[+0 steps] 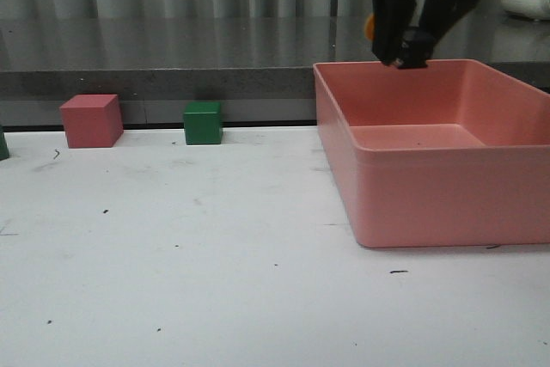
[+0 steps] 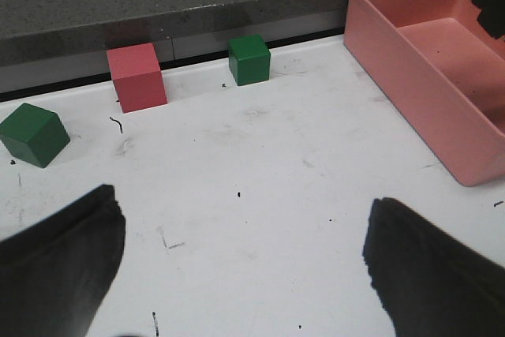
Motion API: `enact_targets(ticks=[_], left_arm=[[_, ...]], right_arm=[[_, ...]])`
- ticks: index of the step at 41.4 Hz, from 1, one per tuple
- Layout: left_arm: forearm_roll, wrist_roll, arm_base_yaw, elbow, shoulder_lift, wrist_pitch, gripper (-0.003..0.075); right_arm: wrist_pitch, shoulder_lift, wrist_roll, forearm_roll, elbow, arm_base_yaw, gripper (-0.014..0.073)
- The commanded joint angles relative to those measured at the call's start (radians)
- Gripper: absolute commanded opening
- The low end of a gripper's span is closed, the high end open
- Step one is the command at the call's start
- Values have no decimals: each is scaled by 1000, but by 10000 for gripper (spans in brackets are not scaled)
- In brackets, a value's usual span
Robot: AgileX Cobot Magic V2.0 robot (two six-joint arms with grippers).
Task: Place and stand button with both arms
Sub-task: 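Lift the button out of the bin and set it on the table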
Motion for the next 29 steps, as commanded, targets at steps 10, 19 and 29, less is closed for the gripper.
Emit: enact_targets(ticks=[10, 19, 29], left_arm=[[-15, 2, -8, -29, 6, -77, 599], [-15, 2, -8, -29, 6, -77, 599], [-15, 2, -8, -29, 6, -77, 599]], right_arm=[[-15, -87, 140, 18, -30, 277, 252], [-103, -1, 277, 1, -31, 414, 259], [-100, 130, 400, 0, -68, 456, 259]])
